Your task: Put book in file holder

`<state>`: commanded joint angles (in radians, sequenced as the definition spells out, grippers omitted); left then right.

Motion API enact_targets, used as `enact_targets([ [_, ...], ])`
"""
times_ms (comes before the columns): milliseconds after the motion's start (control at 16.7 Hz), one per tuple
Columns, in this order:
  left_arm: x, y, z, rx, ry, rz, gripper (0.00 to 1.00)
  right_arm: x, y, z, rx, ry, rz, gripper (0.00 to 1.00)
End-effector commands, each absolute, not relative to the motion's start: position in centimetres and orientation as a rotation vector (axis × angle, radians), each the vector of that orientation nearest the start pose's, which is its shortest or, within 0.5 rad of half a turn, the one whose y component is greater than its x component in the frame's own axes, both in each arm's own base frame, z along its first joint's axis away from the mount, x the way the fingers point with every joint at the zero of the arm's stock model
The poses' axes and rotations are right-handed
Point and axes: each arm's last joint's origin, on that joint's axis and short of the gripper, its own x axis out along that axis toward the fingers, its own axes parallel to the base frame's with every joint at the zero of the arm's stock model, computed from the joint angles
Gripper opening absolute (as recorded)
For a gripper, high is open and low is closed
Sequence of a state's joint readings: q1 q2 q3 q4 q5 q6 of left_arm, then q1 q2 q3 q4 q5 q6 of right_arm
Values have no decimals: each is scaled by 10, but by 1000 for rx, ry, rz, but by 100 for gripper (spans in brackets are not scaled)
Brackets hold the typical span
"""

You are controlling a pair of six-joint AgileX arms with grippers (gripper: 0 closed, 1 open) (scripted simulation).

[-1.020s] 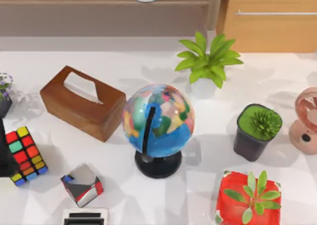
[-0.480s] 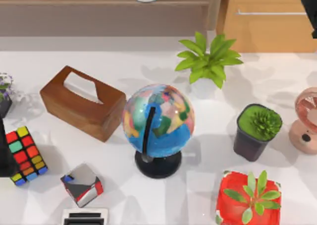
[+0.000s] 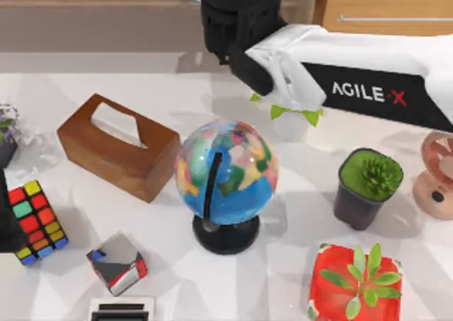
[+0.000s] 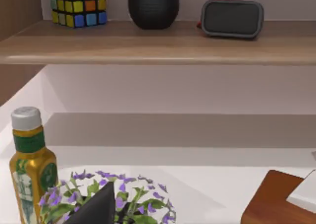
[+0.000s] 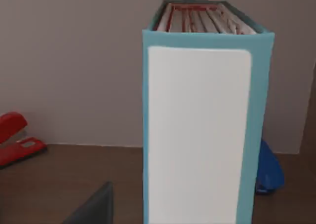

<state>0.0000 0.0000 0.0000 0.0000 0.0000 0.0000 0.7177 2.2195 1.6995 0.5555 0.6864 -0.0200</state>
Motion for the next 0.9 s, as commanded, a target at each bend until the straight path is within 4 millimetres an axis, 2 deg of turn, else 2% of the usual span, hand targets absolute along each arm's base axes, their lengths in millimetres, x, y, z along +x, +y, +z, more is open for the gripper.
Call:
enact_targets([
  [180,106,-1,160,0,0,0,100,413,354,214,-11,-18,9,100],
  [300,106,-1,160,0,0,0,100,416,359,205,-13,-11,-6,100],
  [660,106,-1,160,0,0,0,100,418,357,204,-15,-9,-10,100],
  [900,106,-1,160,0,0,0,100,429,359,205,-13,-11,-7,100],
])
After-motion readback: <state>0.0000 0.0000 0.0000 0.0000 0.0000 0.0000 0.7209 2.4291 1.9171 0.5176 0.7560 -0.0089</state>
